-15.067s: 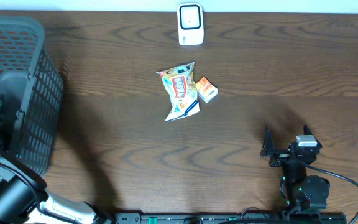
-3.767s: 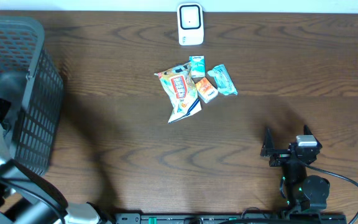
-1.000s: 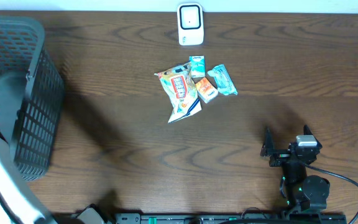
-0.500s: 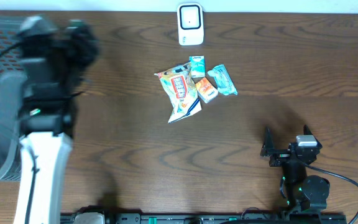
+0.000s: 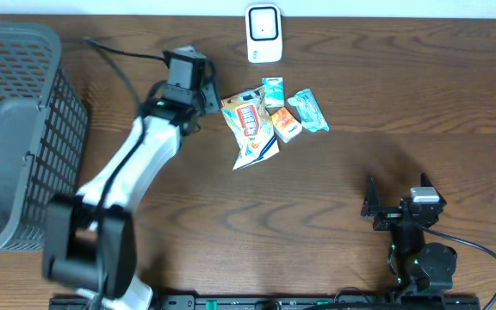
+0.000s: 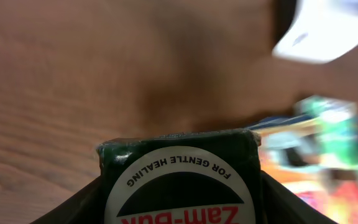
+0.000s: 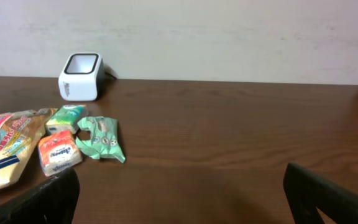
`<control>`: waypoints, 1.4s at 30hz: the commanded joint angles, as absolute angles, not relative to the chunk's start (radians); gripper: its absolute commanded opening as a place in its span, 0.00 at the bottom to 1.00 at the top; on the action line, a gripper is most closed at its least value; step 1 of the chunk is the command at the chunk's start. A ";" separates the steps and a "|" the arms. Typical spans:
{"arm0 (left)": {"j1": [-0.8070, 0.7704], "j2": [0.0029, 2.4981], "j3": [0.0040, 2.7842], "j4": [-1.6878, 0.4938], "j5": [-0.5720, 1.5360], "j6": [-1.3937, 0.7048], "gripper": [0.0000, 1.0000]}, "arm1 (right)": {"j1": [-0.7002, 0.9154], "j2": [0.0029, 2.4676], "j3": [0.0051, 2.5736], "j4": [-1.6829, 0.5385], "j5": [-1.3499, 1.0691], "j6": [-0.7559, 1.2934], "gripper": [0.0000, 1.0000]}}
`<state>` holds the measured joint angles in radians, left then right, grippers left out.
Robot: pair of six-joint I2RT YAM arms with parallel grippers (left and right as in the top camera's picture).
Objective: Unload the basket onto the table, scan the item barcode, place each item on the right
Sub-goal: 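Carry the green tin out and set it left of the snack bag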
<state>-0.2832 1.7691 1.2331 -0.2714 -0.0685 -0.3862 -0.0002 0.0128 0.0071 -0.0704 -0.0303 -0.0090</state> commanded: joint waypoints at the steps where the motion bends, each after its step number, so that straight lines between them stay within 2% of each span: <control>1: -0.281 1.851 1.241 -0.268 -0.102 -0.362 0.61 | -0.005 0.011 0.006 -0.074 -0.032 -0.016 0.99; 3: -0.281 1.885 1.241 -0.267 -0.102 -0.363 0.62 | -0.005 0.011 0.006 -0.074 -0.032 -0.016 0.99; 5: -0.281 1.901 1.241 -0.265 -0.101 -0.363 0.77 | -0.005 0.011 0.006 -0.074 -0.032 -0.016 0.99; 14: -0.280 1.844 1.243 -0.252 -0.083 -0.354 0.80 | -0.005 0.011 0.006 -0.074 -0.032 -0.016 0.99; 21: -0.233 1.563 1.244 -0.279 -0.146 -0.344 0.84 | -0.005 0.011 0.006 -0.074 -0.033 -0.016 0.99; 27: -0.146 1.303 1.244 -0.456 -0.146 -0.344 0.85 | -0.005 0.011 0.006 -0.074 -0.033 -0.016 0.99; 28: -0.135 1.272 1.244 -0.496 -0.146 -0.344 0.98 | -0.005 0.011 0.006 -0.074 -0.032 -0.016 0.99; 34: -0.108 1.154 1.244 -0.748 -0.143 -0.345 0.98 | -0.005 0.011 0.006 -0.074 -0.033 -0.016 0.99; 42: -0.108 1.145 1.244 -0.825 -0.143 -0.345 0.97 | -0.005 0.011 0.006 -0.074 -0.032 -0.016 0.99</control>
<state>-0.1120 1.1492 1.2423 -0.8150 -0.1371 -0.3580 -0.0002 0.0128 0.0071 -0.0700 -0.0303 -0.0090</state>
